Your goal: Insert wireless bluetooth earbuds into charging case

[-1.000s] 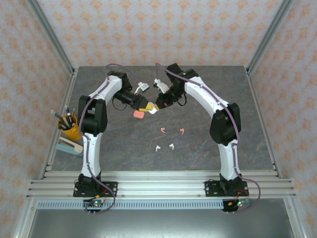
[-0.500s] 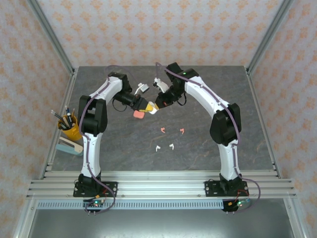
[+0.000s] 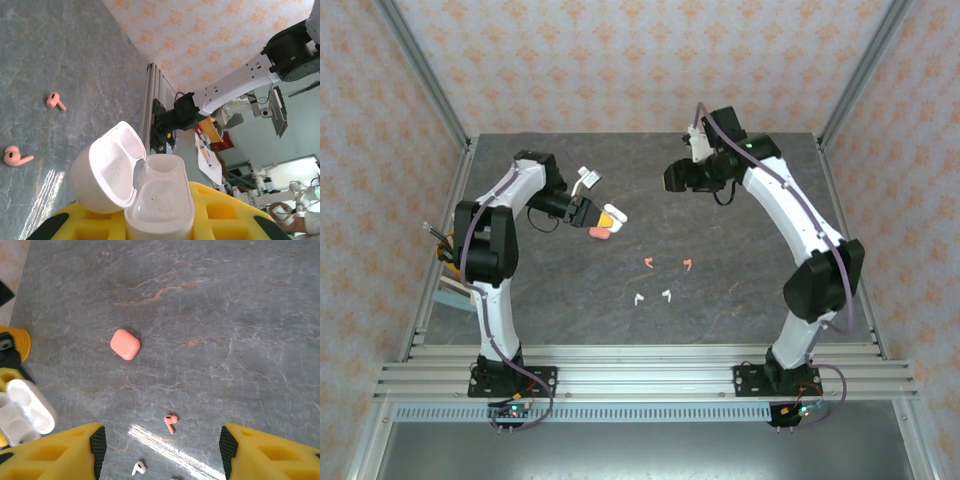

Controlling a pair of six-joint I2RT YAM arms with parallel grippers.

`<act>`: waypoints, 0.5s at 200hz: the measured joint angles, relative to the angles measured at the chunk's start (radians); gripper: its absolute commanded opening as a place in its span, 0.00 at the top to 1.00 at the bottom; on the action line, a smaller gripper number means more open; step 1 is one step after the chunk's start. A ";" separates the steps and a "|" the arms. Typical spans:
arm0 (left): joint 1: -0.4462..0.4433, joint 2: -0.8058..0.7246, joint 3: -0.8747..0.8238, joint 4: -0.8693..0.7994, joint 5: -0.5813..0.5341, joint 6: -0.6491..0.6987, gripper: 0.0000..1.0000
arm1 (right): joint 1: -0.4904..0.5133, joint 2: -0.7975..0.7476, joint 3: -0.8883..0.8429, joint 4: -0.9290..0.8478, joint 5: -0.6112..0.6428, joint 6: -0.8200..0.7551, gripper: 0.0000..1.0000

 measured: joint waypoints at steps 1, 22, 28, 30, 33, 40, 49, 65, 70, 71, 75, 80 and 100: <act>0.000 -0.003 0.000 0.000 0.000 0.002 1.00 | 0.000 -0.003 -0.005 0.002 0.002 0.003 0.37; -0.001 -0.046 0.000 -0.001 0.000 0.021 1.00 | 0.004 -0.092 -0.151 0.056 0.040 0.114 0.37; 0.000 -0.052 0.000 -0.002 0.000 0.025 1.00 | 0.004 -0.112 -0.193 0.070 0.049 0.143 0.37; 0.000 -0.055 0.001 -0.002 0.000 0.025 1.00 | 0.004 -0.116 -0.201 0.072 0.051 0.151 0.37; 0.002 -0.057 0.002 -0.002 0.000 0.027 1.00 | 0.004 -0.126 -0.222 0.080 0.057 0.167 0.37; 0.004 -0.060 0.005 -0.002 0.000 0.029 1.00 | 0.004 -0.142 -0.259 0.095 0.065 0.195 0.37; 0.010 -0.061 0.018 -0.003 0.000 0.028 1.00 | 0.004 -0.159 -0.304 0.113 0.076 0.235 0.37; 0.023 -0.058 0.070 -0.003 -0.001 0.018 1.00 | 0.004 -0.190 -0.371 0.144 0.097 0.301 0.37; 0.026 -0.056 0.090 -0.003 0.000 0.013 1.00 | 0.005 -0.198 -0.386 0.152 0.102 0.320 0.37; 0.026 -0.053 0.099 -0.004 -0.001 0.009 1.00 | 0.005 -0.200 -0.388 0.154 0.103 0.323 0.37; 0.028 -0.050 0.122 -0.003 0.000 0.005 1.00 | 0.006 -0.207 -0.399 0.162 0.108 0.338 0.37; 0.030 -0.039 0.159 -0.003 0.000 -0.006 1.00 | 0.008 -0.215 -0.409 0.171 0.113 0.356 0.37; 0.026 0.018 0.306 -0.003 0.005 -0.052 1.00 | 0.017 -0.240 -0.422 0.197 0.133 0.416 0.37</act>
